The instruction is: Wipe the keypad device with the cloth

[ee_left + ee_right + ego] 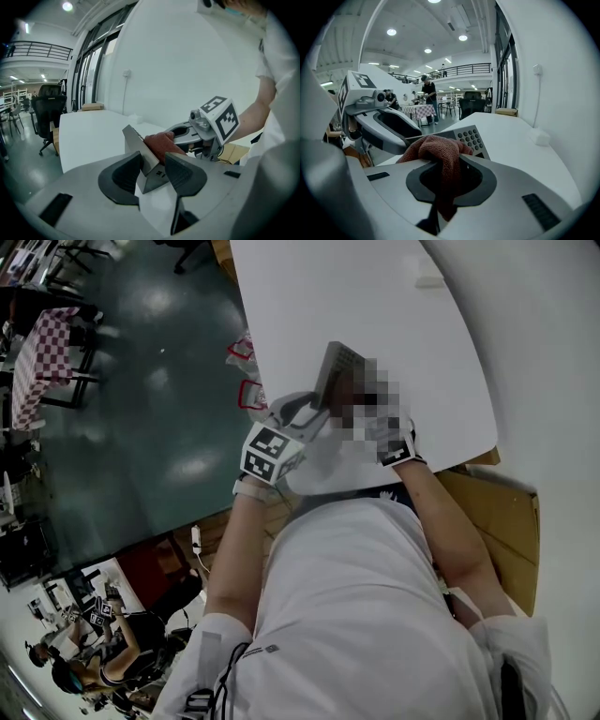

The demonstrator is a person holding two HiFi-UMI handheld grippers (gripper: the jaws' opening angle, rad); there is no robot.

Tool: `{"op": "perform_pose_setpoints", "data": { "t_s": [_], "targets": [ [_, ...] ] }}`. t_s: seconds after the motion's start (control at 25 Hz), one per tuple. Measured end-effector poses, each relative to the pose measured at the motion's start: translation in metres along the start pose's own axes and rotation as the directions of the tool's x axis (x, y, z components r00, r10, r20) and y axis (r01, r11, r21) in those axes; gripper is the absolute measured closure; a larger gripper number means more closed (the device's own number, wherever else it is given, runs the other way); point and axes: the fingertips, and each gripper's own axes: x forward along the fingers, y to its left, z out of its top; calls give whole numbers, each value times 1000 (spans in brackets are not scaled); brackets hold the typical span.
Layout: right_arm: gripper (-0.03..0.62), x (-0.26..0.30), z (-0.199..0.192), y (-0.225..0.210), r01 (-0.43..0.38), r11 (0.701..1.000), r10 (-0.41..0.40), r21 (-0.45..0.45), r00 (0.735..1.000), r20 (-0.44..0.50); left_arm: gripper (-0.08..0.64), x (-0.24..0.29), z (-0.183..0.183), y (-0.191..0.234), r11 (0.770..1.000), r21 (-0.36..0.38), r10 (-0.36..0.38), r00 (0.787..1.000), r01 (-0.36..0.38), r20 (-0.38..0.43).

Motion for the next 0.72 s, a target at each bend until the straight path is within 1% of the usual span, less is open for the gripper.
{"op": "perform_pose_setpoints", "data": {
  "t_s": [0.28, 0.72],
  "targets": [
    [554, -3, -15, -7, 12, 1000, -12, 29, 1000, -20, 400, -1, 5, -1, 1000, -2, -3, 1000, 3, 2],
    [554, -7, -47, -20, 29, 999, -27, 27, 997, -79, 400, 0, 3, -1, 1000, 1, 4, 1000, -4, 2]
  ]
}}
